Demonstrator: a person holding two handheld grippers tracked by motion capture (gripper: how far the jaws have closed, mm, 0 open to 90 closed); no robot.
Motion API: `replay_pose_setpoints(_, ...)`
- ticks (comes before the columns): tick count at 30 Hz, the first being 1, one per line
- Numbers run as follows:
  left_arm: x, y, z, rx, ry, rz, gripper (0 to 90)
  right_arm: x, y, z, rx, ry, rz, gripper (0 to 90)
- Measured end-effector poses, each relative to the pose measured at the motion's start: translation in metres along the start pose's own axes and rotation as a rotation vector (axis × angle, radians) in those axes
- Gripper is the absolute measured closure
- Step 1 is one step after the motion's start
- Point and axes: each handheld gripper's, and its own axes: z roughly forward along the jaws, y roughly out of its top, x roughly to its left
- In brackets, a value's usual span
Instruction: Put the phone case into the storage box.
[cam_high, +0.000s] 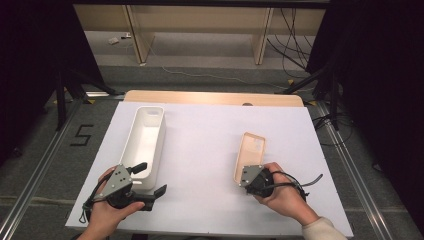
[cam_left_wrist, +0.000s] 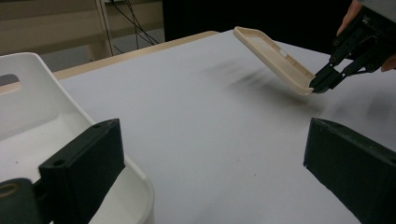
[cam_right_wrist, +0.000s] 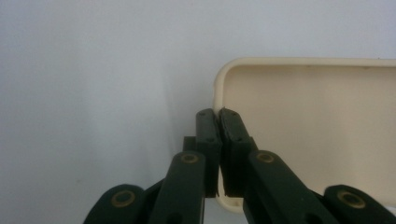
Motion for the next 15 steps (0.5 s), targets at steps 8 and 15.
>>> replay_pose_setpoints(8, 0.0000, 0.0001, 0.0002, 0.000, 0.000, -0.003, 4.4, 0.0027, 0.0040, 0.0001, -0.056, -0.004, -0.003, 88.2)
replay_pose_setpoints(15, 0.0000, 0.0003, 0.0004, 0.000, -0.001, 0.000, 4.5, 0.0028, 0.0069, -0.0035, -0.106, 0.021, -0.005, 88.2)
